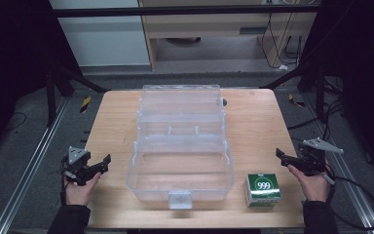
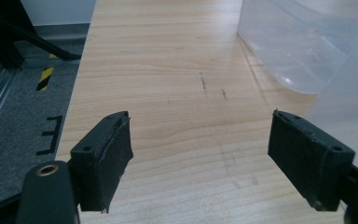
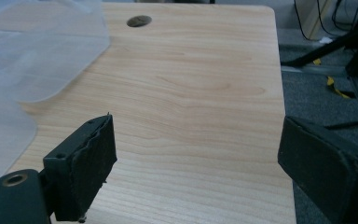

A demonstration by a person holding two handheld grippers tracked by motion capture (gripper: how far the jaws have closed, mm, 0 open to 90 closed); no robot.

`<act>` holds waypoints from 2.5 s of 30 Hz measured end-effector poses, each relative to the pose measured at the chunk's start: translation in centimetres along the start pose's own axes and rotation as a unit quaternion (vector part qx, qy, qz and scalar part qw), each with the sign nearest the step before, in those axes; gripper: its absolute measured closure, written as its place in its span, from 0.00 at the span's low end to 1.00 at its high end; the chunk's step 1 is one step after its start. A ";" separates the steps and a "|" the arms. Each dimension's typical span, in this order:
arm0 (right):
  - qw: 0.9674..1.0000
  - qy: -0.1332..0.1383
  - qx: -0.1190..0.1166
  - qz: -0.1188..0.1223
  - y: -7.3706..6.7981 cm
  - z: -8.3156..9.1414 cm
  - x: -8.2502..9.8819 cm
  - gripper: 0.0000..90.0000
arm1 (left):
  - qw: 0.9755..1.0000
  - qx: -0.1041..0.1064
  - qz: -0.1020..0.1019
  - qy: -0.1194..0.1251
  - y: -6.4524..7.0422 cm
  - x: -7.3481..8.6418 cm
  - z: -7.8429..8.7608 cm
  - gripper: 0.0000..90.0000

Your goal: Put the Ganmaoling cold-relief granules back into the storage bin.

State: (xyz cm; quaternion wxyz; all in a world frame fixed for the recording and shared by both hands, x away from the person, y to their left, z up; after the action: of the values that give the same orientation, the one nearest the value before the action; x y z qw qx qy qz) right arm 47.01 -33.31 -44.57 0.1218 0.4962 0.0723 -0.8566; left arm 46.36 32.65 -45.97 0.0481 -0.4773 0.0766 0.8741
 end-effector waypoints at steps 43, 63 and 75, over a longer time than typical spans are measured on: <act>0.919 -0.104 -0.241 0.294 -8.7 3.9 -7.3 0.07 | 0.997 0.031 -0.042 -0.053 1.2 1.5 -1.3 0.23; 0.858 -0.181 -0.290 0.384 -9.8 3.5 -5.2 0.02 | 0.996 0.032 -0.058 -0.057 1.3 1.5 -1.3 0.24; 0.843 -0.198 -0.299 0.401 -9.6 3.4 -4.3 0.01 | 0.996 0.032 -0.063 -0.061 1.3 1.5 -1.4 0.24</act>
State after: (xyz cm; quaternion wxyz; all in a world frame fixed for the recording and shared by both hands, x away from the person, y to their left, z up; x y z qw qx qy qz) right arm 43.55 -24.34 -39.09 0.6088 0.2410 0.0939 -0.7500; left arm 46.47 31.11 -47.88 0.1225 -0.4249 0.0712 0.8941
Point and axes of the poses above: each handheld gripper's, and its own axes: z roughly backward along the jaws, x roughly out of its underside, y roughly to its right, the point moved 1 cm from there along -z, roughly forward along the jaws, and after that the axes turned 5 degrees about z, right-handed, at the moved point
